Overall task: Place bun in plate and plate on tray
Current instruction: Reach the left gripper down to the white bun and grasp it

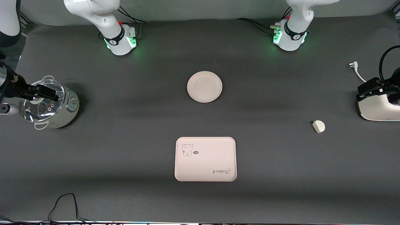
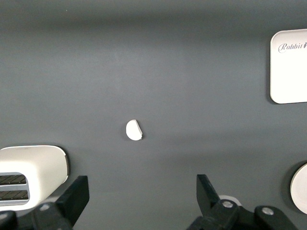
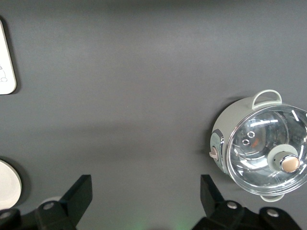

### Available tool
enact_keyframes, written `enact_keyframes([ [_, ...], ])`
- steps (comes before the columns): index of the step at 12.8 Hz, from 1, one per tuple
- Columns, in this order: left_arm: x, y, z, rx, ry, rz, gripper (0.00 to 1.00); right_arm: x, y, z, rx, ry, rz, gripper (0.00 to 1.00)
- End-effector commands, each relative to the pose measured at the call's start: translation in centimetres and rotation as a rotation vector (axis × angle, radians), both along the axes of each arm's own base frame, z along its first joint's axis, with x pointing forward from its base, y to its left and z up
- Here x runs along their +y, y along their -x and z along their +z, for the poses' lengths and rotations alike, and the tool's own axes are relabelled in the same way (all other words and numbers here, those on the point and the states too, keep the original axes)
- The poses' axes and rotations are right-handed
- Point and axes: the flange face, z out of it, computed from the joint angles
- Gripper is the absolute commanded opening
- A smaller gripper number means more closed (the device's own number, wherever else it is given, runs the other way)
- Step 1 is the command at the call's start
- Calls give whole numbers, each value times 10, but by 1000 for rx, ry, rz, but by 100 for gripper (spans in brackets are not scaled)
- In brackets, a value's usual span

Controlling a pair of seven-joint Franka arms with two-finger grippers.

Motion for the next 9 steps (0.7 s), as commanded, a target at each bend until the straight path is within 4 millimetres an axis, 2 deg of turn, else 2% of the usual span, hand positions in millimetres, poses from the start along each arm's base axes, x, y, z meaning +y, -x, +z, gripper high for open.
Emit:
enact_keyframes([
  [1, -1, 3, 7, 29, 13, -14, 100, -3, 3, 1, -5, 6, 8, 100],
  [3, 0, -6, -4, 31, 13, -7, 100, -3, 3, 0, -4, 6, 8, 100],
  [4, 4, -15, -26, 58, 13, -2, 100, -3, 2, -1, -2, 6, 8, 100],
  [6, 20, -38, -104, 141, 18, 17, 100, -3, 2, -1, -4, 6, 8, 100],
  [7, 22, -46, -142, 129, 9, 23, 100, -3, 2, -1, -2, 6, 8, 100],
  [9, 24, -51, -215, 108, 1, 33, 100, -3, 2, -1, -2, 6, 8, 100],
])
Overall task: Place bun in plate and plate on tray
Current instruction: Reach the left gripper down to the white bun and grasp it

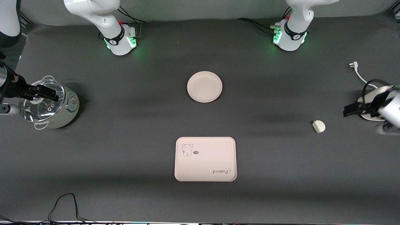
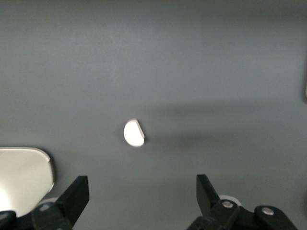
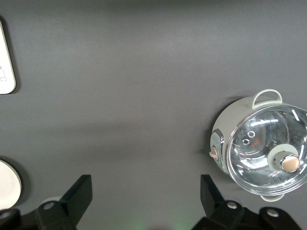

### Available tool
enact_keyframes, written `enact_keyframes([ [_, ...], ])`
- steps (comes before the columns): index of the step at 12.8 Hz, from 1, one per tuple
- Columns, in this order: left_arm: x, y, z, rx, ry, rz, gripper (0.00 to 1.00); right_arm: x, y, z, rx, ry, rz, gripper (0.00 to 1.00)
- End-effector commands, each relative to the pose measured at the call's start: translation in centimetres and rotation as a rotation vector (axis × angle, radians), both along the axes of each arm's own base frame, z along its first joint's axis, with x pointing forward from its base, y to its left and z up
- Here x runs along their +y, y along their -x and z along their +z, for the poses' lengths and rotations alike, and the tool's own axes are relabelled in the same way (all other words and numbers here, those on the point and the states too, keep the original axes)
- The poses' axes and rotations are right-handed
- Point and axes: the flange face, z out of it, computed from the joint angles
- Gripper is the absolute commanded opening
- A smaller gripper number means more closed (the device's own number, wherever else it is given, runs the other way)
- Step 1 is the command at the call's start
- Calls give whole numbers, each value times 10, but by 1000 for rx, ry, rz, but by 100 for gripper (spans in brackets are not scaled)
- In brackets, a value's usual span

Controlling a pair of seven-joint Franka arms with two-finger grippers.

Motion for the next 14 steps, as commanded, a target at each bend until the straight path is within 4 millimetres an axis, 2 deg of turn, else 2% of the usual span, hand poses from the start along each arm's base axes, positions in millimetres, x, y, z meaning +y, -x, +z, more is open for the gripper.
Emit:
enact_keyframes([
  [1, 2, 6, -85, -21, -7, 2, 100, -3, 2, -1, -4, 7, 7, 100],
  [2, 7, 14, -122, -29, -6, 11, 100, -3, 2, -1, -4, 6, 8, 100],
  [3, 21, 23, -159, -56, -9, 33, 100, -3, 2, -1, -4, 6, 8, 100],
  [4, 23, 32, -187, -79, -10, 40, 100, -3, 2, -1, -4, 6, 8, 100],
  [5, 22, 36, -206, -73, -9, 51, 100, -3, 2, -1, -4, 6, 8, 100],
  [8, 21, 49, -241, -18, -7, 92, 100, -3, 2, 0, -5, 7, 7, 100],
  [11, 24, 53, -258, 12, -9, 100, 98, -3, 2, 0, -5, 6, 8, 100],
  [12, 26, 54, -262, 13, -10, 103, 92, -2, 2, -2, -2, 7, 8, 100],
  [13, 26, 55, -265, 17, -11, 103, 80, -2, 2, 0, -5, 5, 8, 100],
  [14, 26, 56, -269, 24, -11, 102, 62, -2, 2, -2, -2, 5, 8, 100],
])
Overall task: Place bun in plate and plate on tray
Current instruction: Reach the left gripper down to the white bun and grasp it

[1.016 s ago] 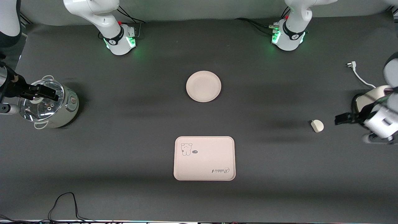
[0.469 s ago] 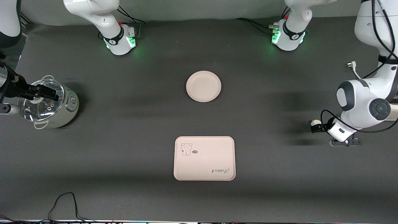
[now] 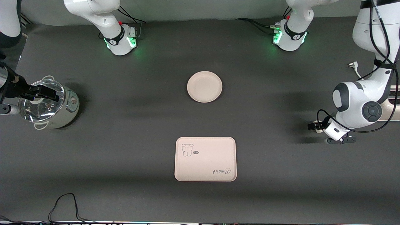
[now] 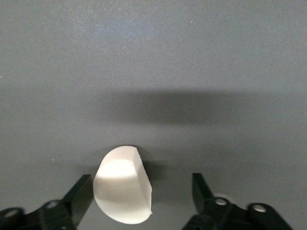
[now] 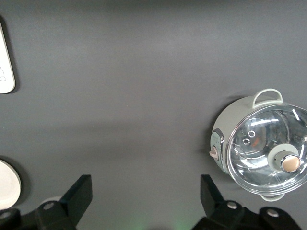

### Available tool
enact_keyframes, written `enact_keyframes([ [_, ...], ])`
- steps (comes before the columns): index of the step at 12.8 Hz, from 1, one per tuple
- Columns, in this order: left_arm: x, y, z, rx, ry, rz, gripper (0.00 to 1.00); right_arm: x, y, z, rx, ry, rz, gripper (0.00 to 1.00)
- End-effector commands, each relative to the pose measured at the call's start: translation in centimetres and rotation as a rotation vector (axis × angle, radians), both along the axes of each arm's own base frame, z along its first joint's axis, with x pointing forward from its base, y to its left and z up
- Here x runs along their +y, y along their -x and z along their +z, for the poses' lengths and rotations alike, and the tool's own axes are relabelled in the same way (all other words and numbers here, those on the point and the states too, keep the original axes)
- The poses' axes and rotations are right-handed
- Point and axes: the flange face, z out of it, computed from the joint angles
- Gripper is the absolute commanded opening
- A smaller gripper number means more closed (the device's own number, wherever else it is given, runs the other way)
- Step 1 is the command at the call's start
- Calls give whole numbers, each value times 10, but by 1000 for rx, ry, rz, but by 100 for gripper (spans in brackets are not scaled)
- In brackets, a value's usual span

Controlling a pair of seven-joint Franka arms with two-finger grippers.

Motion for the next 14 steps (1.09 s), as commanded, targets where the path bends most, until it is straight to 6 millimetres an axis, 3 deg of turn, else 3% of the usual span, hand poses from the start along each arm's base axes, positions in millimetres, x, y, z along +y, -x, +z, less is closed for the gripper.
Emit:
enact_keyframes([
  [1, 0, 3, -12, 7, -6, 9, 41, -2, 2, 1, -7, 5, 9, 100],
  [2, -1, 3, -14, 15, -5, 7, 17, -2, 2, 1, -8, 5, 9, 100],
  [3, -3, 2, -8, 15, -5, 1, 3, -2, 2, 0, -5, 5, 9, 100],
  [5, -20, -1, 26, 34, 1, -32, 0, -2, 2, 0, -5, 5, 9, 100],
  [8, -93, 0, 99, 57, 37, -83, 0, -2, 2, 0, -5, 5, 9, 100],
  [10, -167, 16, 130, 96, 149, -14, 0, -2, 2, 0, -7, 5, 7, 100],
  [12, -257, 40, 153, 88, 140, 54, 0, -2, 2, 0, -5, 5, 9, 100],
  [14, -343, 73, 159, 69, 127, 70, 0, -2, 2, 0, -5, 5, 9, 100],
])
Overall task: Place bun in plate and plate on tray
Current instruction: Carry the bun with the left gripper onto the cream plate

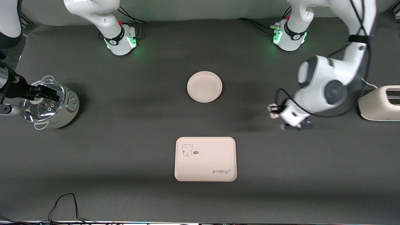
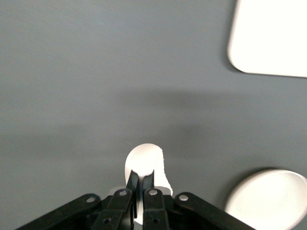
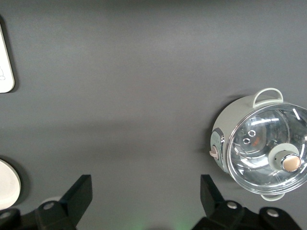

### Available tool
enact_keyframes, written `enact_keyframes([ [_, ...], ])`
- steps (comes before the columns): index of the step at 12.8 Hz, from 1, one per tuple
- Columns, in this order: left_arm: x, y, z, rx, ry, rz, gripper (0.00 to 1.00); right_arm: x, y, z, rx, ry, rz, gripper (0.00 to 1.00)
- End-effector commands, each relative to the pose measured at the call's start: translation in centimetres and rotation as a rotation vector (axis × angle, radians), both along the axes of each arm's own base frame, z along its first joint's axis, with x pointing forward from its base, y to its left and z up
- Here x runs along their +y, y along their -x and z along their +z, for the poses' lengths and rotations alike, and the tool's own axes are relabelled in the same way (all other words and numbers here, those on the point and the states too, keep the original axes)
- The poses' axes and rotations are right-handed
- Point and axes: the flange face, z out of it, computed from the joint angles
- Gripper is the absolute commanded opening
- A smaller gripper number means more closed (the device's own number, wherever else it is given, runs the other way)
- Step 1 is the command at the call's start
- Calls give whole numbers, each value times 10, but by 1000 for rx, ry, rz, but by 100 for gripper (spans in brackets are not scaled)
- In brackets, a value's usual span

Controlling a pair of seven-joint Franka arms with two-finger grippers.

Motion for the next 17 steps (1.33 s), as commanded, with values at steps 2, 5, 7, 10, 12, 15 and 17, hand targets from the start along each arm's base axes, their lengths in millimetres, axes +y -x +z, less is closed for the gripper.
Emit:
enact_keyframes([
  [2, -138, 71, -4, -29, -9, 38, 0, -3, 1, 2, -11, 5, 7, 100],
  [5, -222, 131, -51, -41, -29, 76, 0, -3, 1, 2, -11, 5, 7, 100],
  [7, -254, 161, -87, -56, -64, 147, 1, -3, 1, 2, -9, 5, 7, 100],
  [10, -268, 176, -128, -87, -101, 180, 43, -3, 1, 2, -9, 5, 7, 100],
  [12, -267, 173, -128, -87, -100, 189, 100, -3, 1, 2, -11, 5, 7, 100],
  [15, -268, 173, -128, -89, -100, 187, 100, -3, 1, 2, -11, 5, 7, 100],
  [17, -267, 172, -129, -87, -102, 189, 100, -3, 1, 2, -11, 5, 7, 100],
])
